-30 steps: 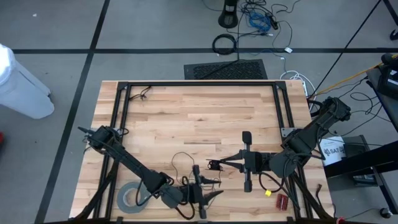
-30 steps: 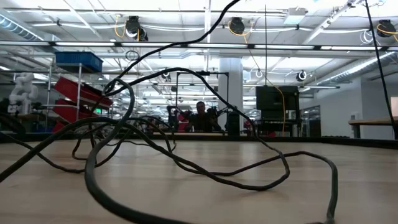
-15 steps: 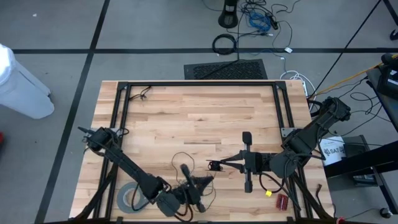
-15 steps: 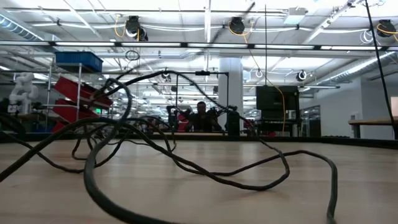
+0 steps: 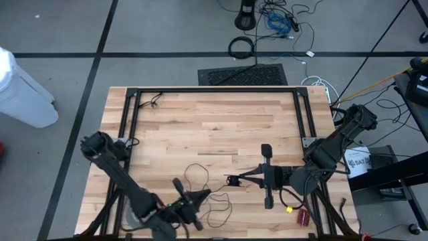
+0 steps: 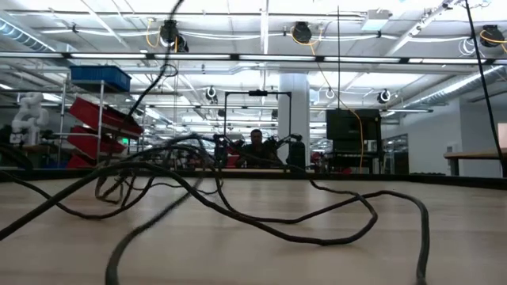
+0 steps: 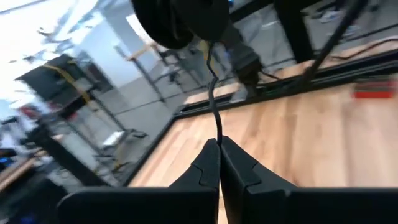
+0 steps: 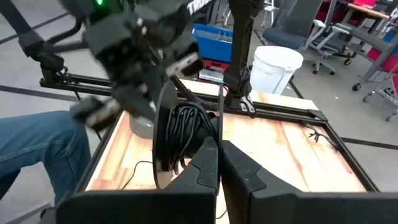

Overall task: Coil cords
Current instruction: Coil the black wire onto the spool

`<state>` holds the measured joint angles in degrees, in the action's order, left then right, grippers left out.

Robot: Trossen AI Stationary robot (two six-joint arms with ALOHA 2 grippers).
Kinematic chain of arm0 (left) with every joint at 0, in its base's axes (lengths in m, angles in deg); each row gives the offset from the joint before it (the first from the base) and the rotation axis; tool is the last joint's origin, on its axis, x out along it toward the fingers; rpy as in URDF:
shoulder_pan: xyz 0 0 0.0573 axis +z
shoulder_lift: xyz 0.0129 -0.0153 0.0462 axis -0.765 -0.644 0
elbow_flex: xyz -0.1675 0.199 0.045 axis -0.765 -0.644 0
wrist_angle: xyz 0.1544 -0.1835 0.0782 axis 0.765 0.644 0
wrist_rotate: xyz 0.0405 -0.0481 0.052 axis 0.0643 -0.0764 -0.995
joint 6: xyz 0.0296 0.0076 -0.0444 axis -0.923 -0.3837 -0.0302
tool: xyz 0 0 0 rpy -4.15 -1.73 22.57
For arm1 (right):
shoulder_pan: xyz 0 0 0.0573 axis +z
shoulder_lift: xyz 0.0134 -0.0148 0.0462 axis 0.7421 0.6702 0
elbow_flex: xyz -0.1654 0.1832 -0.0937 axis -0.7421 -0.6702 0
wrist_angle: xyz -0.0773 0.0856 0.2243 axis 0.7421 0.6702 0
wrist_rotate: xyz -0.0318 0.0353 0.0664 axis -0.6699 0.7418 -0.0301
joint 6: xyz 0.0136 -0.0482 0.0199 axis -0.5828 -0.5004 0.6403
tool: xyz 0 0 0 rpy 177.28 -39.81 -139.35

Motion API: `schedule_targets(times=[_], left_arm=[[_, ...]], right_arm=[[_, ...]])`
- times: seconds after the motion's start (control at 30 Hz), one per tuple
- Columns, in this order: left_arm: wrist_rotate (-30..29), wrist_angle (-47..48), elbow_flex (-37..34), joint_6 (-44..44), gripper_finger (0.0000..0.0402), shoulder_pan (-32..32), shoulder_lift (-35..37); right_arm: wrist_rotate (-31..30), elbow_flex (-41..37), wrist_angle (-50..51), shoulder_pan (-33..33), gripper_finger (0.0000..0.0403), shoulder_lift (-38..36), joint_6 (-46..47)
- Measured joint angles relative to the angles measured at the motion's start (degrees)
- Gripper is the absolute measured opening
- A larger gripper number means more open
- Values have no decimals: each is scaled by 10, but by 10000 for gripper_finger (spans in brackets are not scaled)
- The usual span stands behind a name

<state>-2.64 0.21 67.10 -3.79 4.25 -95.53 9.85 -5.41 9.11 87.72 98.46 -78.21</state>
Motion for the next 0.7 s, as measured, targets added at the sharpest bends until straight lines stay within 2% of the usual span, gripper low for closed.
schedule_targets(times=[0.2, 0.3, 0.57, 0.7], left_arm=[[61, 226, 0, 196, 1, 0, 79], [84, 286, 0, 245, 0, 4, 105], [109, 284, 0, 253, 0, 3, 147], [139, 235, 0, 218, 0, 4, 151]], right_arm=[[1, 0, 1, 1, 0, 3, 0], [2, 0, 9, 0, 0, 14, -2], [-2, 0, 8, -9, 0, 37, -52], [-1, 0, 4, -26, 0, 48, -65]])
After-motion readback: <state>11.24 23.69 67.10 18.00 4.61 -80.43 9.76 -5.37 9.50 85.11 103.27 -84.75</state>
